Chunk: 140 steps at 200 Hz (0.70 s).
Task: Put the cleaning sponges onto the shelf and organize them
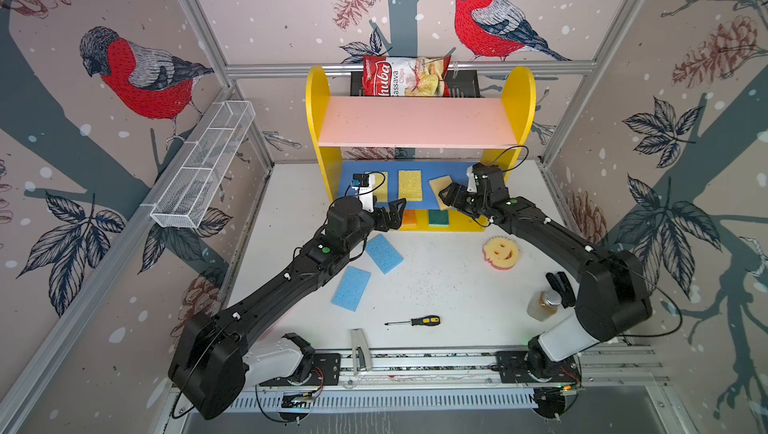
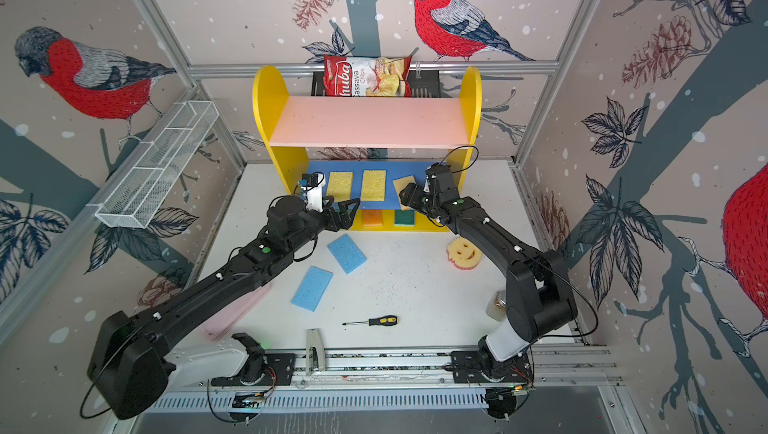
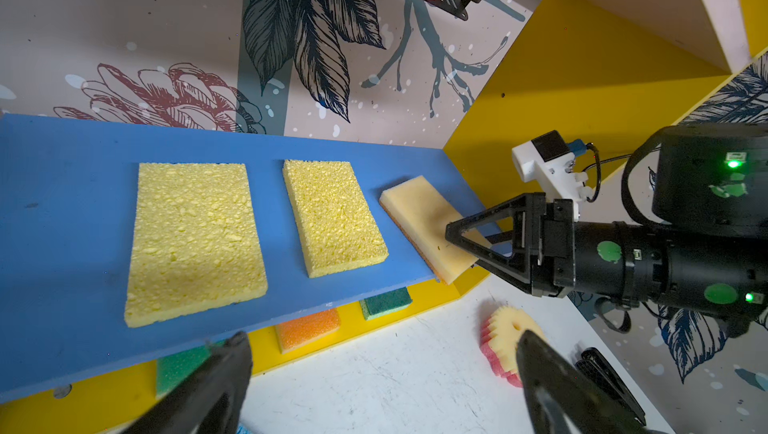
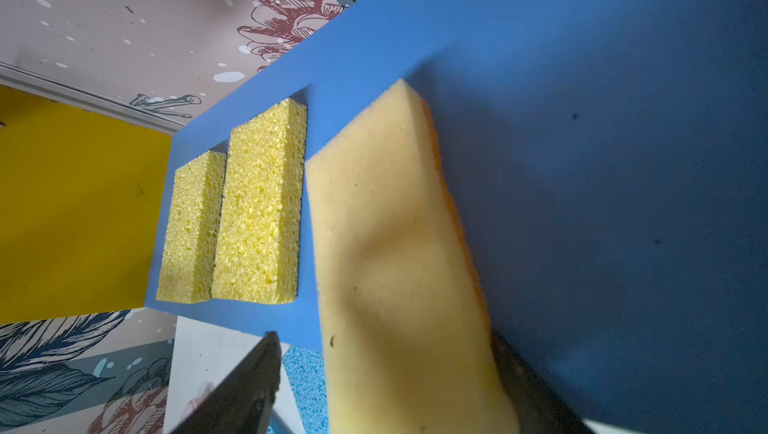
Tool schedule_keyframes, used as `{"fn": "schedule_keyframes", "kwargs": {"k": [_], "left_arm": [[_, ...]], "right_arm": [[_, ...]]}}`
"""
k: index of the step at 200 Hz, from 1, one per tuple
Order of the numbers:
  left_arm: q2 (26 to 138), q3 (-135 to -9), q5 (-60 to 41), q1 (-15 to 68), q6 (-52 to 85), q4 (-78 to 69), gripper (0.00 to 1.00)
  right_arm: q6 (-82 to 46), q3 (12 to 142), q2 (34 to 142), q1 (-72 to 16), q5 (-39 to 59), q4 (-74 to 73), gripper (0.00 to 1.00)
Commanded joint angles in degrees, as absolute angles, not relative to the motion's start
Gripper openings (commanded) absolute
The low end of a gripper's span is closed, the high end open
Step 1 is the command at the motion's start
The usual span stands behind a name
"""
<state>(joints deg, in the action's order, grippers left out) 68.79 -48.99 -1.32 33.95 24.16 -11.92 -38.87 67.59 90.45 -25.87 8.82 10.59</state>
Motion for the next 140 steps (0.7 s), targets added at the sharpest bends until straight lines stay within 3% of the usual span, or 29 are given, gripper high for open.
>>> {"fn": "schedule_keyframes", "kwargs": {"k": [1, 8, 14, 140], "left_arm": [[68.6, -49.0, -1.1, 33.9, 24.0, -11.9, 0.98], [68.7, -49.1, -1.0, 33.9, 23.8, -11.9, 0.98], [68.7, -49.1, -1.1, 33.8, 23.8, -12.0, 0.98], [69.9, -49.3, -1.3, 33.9, 23.8, -12.6, 0.98]], "right_arm": [[-37.6, 67.9, 90.7, -26.8, 4.6, 11.3, 0.82], [-37.5, 67.9, 90.4, -27.1, 3.3, 11.4, 0.84], [-37.3, 67.9, 90.2, -27.4, 2.2, 11.5, 1.0], [-33.7, 69.9, 88.4, -31.3, -10.1, 14.2, 0.99]]}}
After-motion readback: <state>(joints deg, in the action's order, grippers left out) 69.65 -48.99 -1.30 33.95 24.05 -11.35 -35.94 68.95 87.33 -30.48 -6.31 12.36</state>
